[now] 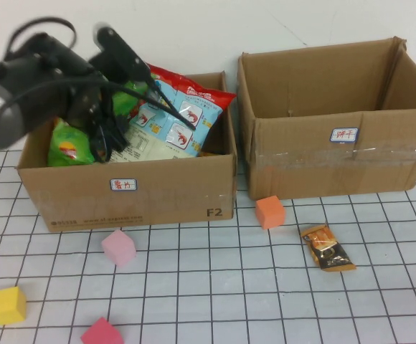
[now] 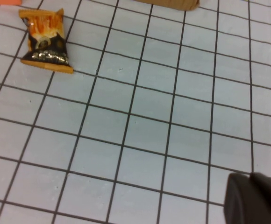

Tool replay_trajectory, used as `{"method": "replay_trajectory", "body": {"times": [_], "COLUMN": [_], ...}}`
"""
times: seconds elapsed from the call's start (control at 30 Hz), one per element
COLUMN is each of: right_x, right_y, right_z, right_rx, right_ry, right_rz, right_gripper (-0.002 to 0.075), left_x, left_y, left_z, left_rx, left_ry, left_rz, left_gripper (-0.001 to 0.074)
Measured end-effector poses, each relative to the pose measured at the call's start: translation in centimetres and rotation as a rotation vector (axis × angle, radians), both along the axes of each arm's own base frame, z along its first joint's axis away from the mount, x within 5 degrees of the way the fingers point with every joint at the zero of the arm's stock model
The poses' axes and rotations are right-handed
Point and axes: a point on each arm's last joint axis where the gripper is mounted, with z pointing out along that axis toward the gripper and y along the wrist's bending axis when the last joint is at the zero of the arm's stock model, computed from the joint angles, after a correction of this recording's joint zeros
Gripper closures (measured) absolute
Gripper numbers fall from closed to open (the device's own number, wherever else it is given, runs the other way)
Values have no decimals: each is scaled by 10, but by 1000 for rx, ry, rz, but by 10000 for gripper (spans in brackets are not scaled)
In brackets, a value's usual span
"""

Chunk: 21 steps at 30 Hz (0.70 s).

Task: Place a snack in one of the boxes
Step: Place the potato chip in the potato chip box, then pick up the biscuit

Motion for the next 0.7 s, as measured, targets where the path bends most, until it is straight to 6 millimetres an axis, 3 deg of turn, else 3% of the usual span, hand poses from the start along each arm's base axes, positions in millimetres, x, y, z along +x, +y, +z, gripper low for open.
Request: {"method": "replay_trajectory", "body": {"times": [0.2, 0.37, 0.5, 0.6, 0.7], "right_x": [0, 2, 11, 22, 39], "right_y": [3, 10, 20, 27, 33], "right_z": [0, -1, -5, -10, -11], "right_rx": [26, 35, 64, 75, 112], "right_ry": [0, 3, 36, 49, 62], "right_rz": [15, 118, 226, 317, 378], "right_gripper": [727, 727, 727, 727, 712], "left_x": [-39, -88, -124, -143, -158], "left_y": [13, 28, 40, 45, 48], "left_z": [76, 136, 167, 179, 183], "left_rx": [-110, -289, -430, -500, -547], "left_ry": [-141, -238, -275, -266, -259], "left_rz": [12, 36, 73, 79, 72], "left_gripper": [189, 223, 416, 610, 701]}}
